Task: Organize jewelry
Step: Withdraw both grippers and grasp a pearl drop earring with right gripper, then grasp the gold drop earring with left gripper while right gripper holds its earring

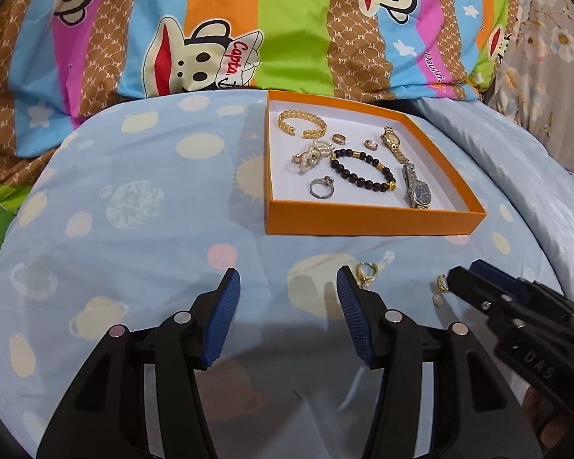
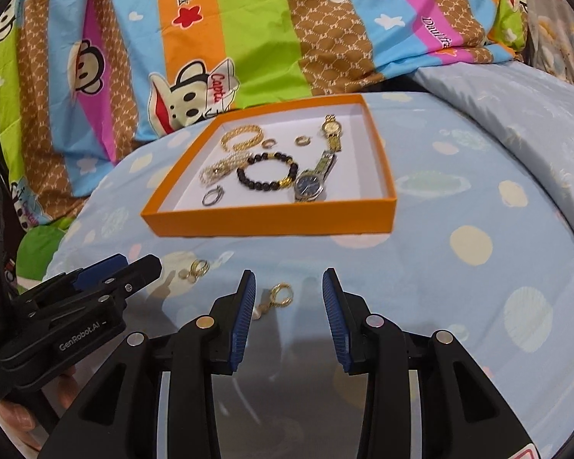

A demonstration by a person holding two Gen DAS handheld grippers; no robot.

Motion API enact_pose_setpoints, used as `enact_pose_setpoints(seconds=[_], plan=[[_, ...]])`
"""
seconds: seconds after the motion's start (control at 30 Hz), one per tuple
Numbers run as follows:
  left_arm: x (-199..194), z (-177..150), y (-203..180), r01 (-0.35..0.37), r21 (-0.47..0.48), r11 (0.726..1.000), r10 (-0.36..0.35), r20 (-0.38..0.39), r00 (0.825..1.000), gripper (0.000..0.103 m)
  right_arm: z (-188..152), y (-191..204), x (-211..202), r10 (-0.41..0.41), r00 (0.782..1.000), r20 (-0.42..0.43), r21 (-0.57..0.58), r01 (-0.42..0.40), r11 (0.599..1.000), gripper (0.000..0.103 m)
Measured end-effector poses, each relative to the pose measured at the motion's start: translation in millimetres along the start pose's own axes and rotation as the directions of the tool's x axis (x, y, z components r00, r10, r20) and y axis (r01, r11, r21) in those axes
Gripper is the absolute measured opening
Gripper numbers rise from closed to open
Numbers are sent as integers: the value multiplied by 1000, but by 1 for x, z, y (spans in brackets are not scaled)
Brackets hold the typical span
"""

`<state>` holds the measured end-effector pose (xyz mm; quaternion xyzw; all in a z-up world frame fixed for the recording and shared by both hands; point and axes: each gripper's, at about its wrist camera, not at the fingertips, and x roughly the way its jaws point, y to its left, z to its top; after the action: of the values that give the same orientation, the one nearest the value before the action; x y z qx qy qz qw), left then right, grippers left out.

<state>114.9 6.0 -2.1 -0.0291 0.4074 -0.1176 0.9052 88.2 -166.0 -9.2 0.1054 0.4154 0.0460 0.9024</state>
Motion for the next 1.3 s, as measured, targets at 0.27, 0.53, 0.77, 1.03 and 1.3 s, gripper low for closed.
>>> enact_pose_setpoints(seconds=[0.27, 0.53, 0.77, 1.03, 1.3], plan=[[1, -1, 0, -10, -11, 1000, 10, -6, 1000, 51, 1, 3, 8, -25, 999, -30, 11, 25, 1000, 37], [3, -2, -2, -3, 2, 1000, 3, -15, 1000, 51, 0, 7, 11, -55, 998, -41, -9, 54, 998, 17], [4, -1, -7, 6, 23, 1000, -5, -20, 1000, 51, 0, 6, 12, -51, 998, -42, -2, 51, 999, 13], [5, -2, -19, 37, 69, 997, -35, -29, 999, 52, 1, -5, 6, -38, 999, -20, 38, 39, 999, 13], [17, 2, -41, 48, 108, 993, -43, -55, 998, 54, 2, -18, 1, -43, 999, -6, 71, 44, 997, 13]])
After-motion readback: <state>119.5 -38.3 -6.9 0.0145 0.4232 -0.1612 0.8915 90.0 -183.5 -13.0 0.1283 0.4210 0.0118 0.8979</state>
